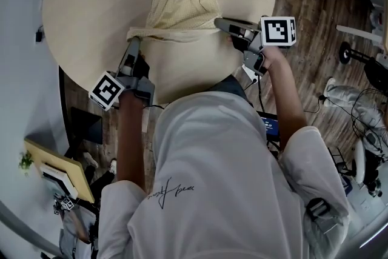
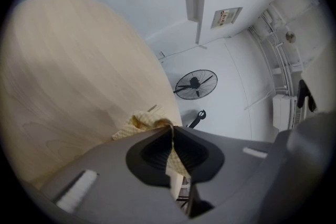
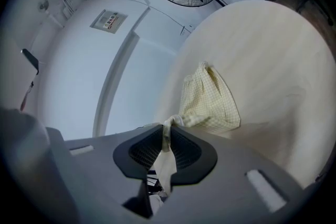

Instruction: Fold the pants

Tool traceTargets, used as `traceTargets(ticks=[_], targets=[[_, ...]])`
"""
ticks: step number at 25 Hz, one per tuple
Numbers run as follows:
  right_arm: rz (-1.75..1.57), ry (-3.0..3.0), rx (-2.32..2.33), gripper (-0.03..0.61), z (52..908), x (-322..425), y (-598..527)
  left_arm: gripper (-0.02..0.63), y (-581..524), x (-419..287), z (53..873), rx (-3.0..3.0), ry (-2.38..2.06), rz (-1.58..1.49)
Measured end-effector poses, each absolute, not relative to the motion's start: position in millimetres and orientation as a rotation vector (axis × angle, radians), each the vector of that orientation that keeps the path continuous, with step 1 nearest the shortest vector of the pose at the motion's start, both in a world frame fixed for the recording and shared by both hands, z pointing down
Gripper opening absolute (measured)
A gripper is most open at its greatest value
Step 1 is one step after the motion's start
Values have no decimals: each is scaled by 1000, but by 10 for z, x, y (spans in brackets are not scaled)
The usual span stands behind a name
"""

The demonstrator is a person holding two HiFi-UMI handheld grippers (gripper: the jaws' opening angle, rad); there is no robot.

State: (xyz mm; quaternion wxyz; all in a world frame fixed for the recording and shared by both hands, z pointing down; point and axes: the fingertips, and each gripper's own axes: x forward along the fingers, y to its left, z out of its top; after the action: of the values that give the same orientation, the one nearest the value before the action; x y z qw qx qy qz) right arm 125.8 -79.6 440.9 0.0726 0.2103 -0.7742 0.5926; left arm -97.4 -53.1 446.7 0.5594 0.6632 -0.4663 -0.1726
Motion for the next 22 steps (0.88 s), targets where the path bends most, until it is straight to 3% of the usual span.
traceTargets(ticks=[22], targets=[[1896, -2244, 676, 47, 4508, 1373, -1268, 67, -1198, -963, 4364, 1628, -1100, -417]])
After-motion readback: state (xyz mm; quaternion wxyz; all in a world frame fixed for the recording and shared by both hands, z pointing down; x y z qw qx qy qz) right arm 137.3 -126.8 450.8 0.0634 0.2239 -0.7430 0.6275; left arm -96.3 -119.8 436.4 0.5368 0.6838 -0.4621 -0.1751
